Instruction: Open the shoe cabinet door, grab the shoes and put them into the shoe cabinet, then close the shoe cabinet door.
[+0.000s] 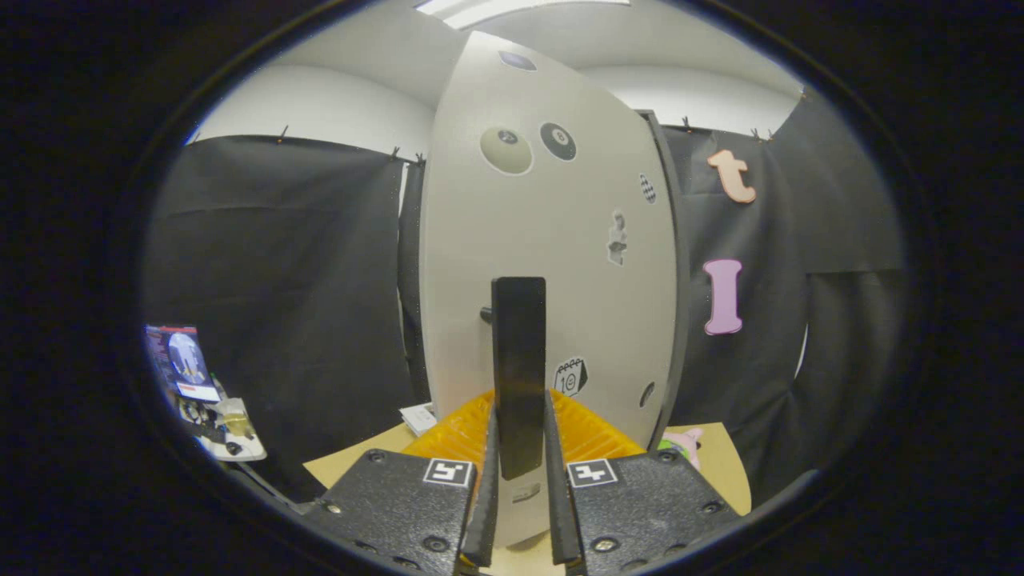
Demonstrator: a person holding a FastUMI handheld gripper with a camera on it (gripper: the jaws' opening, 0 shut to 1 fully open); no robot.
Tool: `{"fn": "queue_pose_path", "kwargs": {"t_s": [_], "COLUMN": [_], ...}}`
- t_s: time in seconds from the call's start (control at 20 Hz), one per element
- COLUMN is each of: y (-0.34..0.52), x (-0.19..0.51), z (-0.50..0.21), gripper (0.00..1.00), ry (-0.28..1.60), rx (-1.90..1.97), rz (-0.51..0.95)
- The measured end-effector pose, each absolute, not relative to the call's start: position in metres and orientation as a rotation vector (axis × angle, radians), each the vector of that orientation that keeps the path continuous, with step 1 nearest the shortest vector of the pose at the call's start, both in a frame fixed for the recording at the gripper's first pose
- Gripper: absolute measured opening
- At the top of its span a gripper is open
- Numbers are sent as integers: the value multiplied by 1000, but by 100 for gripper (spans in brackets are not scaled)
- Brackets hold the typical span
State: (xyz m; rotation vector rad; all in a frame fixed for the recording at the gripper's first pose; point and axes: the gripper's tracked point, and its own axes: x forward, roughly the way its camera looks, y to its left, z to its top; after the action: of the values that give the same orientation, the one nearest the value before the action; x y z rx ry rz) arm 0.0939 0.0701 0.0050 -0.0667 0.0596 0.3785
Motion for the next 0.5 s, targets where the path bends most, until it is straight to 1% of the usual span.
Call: {"fn": "queue_pose_path", "kwargs": {"t_s": [0.25,0.5], "y": [45,13], "x": [96,95], "z": [4,7], "gripper": [27,20], "ry": [35,4], "rx": [-97,-111], "rz": [292,165]}}
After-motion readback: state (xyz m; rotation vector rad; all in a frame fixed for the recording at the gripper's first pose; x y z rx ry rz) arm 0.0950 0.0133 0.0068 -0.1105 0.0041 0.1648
